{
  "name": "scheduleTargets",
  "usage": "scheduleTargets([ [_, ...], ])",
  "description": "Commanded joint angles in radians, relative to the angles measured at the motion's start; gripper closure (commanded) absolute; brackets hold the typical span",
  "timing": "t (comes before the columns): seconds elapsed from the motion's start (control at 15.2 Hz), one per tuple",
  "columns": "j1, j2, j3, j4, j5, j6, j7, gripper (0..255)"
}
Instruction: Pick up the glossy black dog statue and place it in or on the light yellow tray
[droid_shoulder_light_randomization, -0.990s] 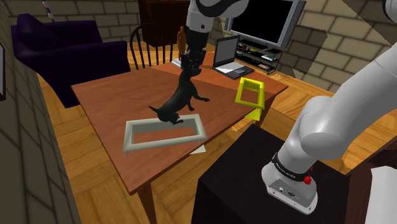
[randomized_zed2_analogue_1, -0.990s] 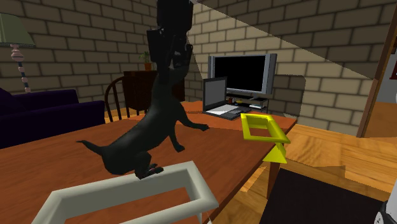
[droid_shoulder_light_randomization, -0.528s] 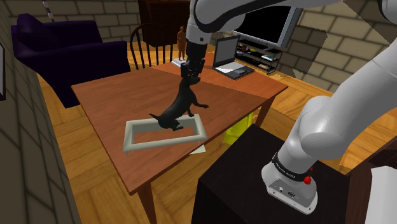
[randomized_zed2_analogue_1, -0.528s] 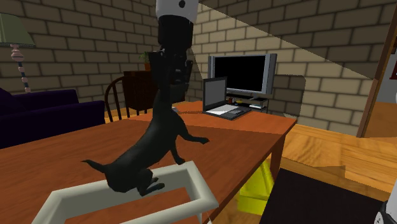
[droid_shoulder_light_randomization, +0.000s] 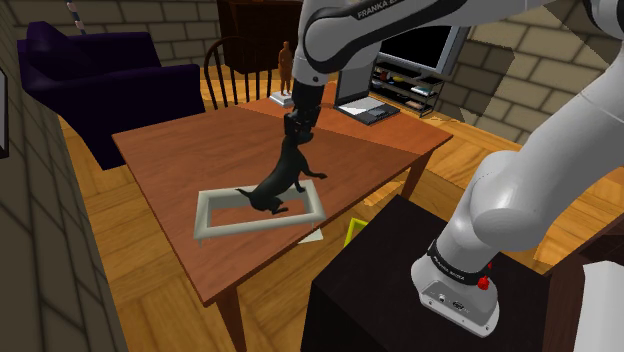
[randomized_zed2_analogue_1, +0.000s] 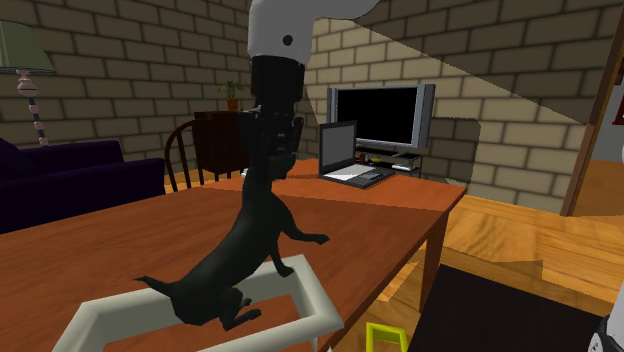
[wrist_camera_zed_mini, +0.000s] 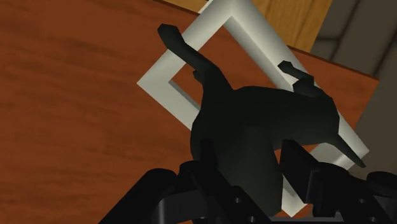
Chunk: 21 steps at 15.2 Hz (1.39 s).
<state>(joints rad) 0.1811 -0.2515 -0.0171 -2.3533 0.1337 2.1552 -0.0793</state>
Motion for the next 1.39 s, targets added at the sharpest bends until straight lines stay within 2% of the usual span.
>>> scheduleTargets([
  [0.0,0.001,0.003,0.001,-0.009,0.001,0.007,-0.002,255],
  [0.4,0.001,0.003,0.001,-0.009,0.001,0.007,-0.002,255],
  [0.46,0.001,0.003,0.001,-0.009,0.001,0.007,-0.002,0],
  [0.79,0.001,0.003,0.001,-0.009,0.001,0.007,-0.002,0],
  [1.06,-0.006,-0.047,-0.007,0.073,-0.011,-0.125,0.005,0],
  [1.32,-0.006,-0.047,-0.007,0.073,-0.011,-0.125,0.005,0],
])
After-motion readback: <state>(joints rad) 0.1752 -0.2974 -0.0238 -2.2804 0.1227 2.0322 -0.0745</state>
